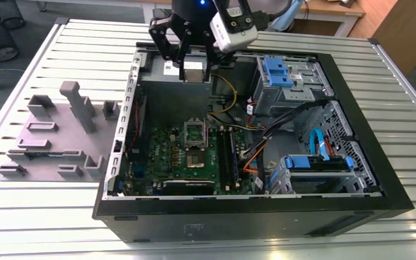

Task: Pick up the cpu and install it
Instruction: 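Place the cpu into insertion slot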

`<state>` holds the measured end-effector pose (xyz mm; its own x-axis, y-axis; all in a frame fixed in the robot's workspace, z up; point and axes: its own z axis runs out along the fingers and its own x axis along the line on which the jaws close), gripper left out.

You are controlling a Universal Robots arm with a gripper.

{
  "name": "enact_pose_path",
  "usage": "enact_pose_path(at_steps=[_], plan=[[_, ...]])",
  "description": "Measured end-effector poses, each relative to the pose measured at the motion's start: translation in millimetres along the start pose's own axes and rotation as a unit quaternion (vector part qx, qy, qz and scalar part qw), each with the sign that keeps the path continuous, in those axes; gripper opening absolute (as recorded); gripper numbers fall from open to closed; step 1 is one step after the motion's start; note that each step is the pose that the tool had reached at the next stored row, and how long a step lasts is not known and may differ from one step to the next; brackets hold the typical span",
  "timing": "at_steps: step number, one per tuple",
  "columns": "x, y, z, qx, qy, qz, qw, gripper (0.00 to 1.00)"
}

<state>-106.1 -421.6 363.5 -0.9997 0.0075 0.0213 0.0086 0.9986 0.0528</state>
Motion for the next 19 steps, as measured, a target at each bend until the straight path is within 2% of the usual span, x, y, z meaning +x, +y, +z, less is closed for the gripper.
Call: enact_pose_path(at_steps=[10,19], plan=[[-1.5,-0.7,0.2,0.0,0.0,0.0,1.0,0.47],[-1.6,-9.0,5.4,-0.0001,0.0,0.0,1.0,0.47]])
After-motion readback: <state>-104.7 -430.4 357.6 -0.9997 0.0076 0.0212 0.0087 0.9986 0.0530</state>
